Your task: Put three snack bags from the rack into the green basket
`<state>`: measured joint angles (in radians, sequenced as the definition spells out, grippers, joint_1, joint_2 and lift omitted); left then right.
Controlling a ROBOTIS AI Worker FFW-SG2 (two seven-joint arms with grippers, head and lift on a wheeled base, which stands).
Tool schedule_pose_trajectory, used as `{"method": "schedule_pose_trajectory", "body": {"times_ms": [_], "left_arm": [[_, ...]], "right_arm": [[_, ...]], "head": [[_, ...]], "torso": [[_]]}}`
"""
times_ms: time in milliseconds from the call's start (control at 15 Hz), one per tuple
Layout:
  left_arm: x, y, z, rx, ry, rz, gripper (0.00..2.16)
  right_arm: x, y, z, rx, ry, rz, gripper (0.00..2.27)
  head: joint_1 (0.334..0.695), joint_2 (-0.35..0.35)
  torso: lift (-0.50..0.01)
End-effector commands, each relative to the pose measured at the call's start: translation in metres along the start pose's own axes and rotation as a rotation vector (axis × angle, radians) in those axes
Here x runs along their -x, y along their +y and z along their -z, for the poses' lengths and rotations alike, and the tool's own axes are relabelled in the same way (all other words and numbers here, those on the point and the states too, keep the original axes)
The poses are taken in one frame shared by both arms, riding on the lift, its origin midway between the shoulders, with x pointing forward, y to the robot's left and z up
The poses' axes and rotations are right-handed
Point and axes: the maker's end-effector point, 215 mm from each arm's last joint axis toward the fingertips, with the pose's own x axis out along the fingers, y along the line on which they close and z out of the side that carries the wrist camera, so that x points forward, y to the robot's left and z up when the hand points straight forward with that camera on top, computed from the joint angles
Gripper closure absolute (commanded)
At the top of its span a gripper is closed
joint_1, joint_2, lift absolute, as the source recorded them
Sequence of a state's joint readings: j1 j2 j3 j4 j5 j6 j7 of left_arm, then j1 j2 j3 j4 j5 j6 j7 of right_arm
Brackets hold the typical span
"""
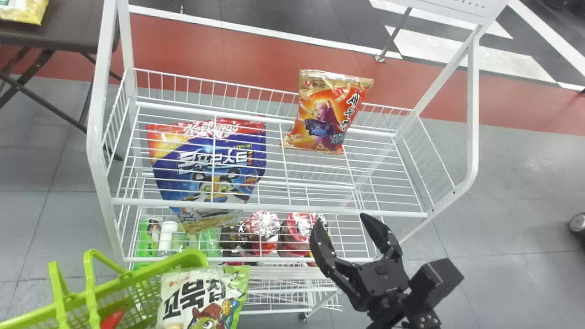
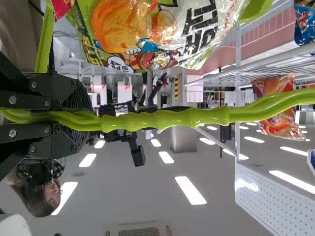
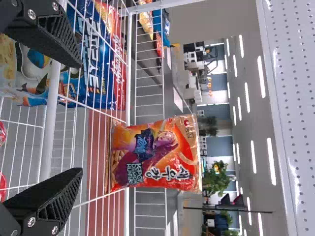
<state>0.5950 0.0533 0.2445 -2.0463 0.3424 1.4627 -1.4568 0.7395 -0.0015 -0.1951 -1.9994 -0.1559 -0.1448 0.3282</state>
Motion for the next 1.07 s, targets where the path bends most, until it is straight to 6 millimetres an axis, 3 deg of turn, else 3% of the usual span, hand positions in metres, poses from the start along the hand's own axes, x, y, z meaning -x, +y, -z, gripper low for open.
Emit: {"method": "schedule_pose_trajectory", "body": {"times_ms": [0,1000], "left_arm": [[0.001,0.001,0.0,0.0,0.002,-0.003,2.15],[0.004,0.001,0.001,0.001,0.006,-0.009,2.15]], "right_arm": [[0.003,0.002,0.001,-0.002,0.002,-0.002,0.06],[0.013,0.013,0.005,-0.017,0.01,-0.02,0.06]], "head": [[0.695,-0.35],[0.695,-0.35]], "torso": [[0.0],[0.0]]}}
